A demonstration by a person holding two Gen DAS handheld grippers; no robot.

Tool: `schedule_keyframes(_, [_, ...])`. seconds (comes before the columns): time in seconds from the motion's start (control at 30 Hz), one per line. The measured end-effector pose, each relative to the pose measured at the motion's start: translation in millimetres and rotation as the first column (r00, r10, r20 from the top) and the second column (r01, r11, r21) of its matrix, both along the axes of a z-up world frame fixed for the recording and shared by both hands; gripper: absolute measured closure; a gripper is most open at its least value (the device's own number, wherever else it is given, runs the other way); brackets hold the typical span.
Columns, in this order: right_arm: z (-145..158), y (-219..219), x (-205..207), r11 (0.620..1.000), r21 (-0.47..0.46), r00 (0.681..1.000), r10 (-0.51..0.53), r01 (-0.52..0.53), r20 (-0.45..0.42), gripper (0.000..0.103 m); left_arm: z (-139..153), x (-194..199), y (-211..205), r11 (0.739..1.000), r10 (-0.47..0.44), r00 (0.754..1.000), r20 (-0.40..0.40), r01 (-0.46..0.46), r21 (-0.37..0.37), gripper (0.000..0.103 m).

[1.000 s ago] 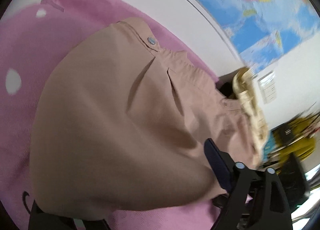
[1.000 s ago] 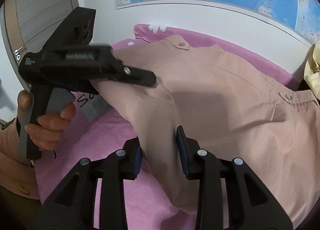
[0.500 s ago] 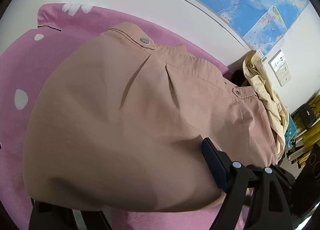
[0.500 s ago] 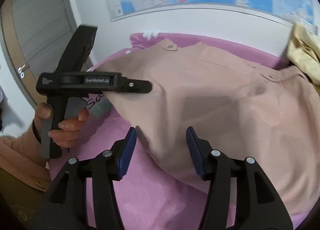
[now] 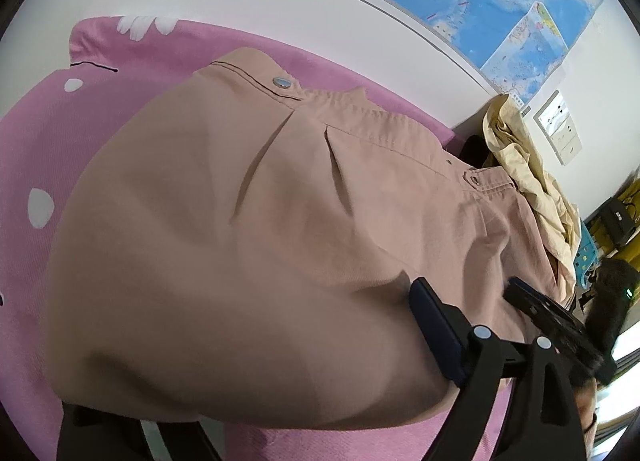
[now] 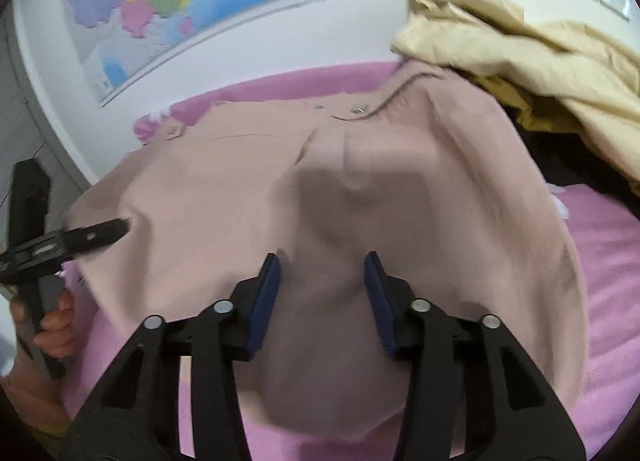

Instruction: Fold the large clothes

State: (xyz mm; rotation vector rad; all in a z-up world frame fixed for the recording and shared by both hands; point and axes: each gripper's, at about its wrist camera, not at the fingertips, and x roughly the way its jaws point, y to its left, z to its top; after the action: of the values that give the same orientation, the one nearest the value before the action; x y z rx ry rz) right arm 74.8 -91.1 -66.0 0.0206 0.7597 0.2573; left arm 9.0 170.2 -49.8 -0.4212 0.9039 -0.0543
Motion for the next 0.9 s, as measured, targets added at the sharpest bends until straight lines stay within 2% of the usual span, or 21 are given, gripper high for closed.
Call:
schedule_keyframes(0.13, [3.4,-0.1,10.2,1.000,0.022,1.000,-0.018,0.018,-0.002,0.061,-0.2,0.8,-3.2,1.000,-0.002,1.000,-0.001,0.002,0.027,0.017])
schedule_keyframes(0.23, [11.2,-7.4,-6.8,0.992,0.125,1.000,0.012,-0.012,-0.002,0.060,-0.5,0.9,-3.0,1.000,-0.006,1.000,-0.004,0.006,0.028,0.017])
schedule_keyframes(0.33, [19.4,-26.4,-36.4,0.963,0.266,0.999,0.038,-0.034,-0.008,0.053,-0.2,1.8,-3.1,1.000,-0.008,1.000,-0.011,0.008,0.028,0.017])
schedule_keyframes(0.37, [20.3,-35.1,-48.7,0.945,0.325,0.999,0.042,-0.034,-0.016,0.047,-0.3,1.6,-3.3,1.000,-0.007,1.000,-0.013,0.008,0.029,0.017])
schedule_keyframes(0.4, [20.1,-41.8,-58.2,0.926,0.377,0.998,0.050,-0.037,-0.026,0.046,-0.3,1.7,-3.6,1.000,-0.006,1.000,-0.014,0.007,0.030,0.017])
schedule_keyframes(0.5, [9.9,-67.9,-89.8,0.835,0.551,0.996,0.064,-0.016,-0.068,0.041,-0.1,1.2,-3.9,0.999,-0.005,1.000,-0.013,0.005,0.036,0.017])
schedule_keyframes(0.53, [6.9,-71.8,-95.3,0.821,0.571,0.994,0.068,-0.007,-0.085,0.041,0.1,1.0,-4.2,0.999,-0.006,1.000,-0.012,0.006,0.040,0.017])
schedule_keyframes(0.63, [-5.5,-81.8,-110.0,0.826,0.559,0.989,0.008,0.075,-0.145,0.038,-0.3,1.7,-5.0,0.999,-0.007,1.000,-0.011,0.008,0.040,0.016])
schedule_keyframes(0.7, [-12.7,-89.5,-110.1,0.811,0.569,0.983,-0.038,0.137,-0.181,0.038,-0.7,1.3,-5.0,0.999,-0.011,1.000,-0.008,0.011,0.039,0.015])
schedule_keyframes(0.77, [-16.8,-93.8,-109.8,0.801,0.574,0.980,-0.072,0.169,-0.186,0.036,-1.2,0.6,-5.3,0.999,-0.012,1.000,-0.004,0.012,0.039,0.015])
schedule_keyframes(0.9, [-16.1,-88.8,-96.5,0.829,0.523,0.978,-0.126,0.196,-0.166,0.037,-2.3,-0.7,-6.0,0.999,-0.015,1.000,0.009,0.015,0.037,0.014])
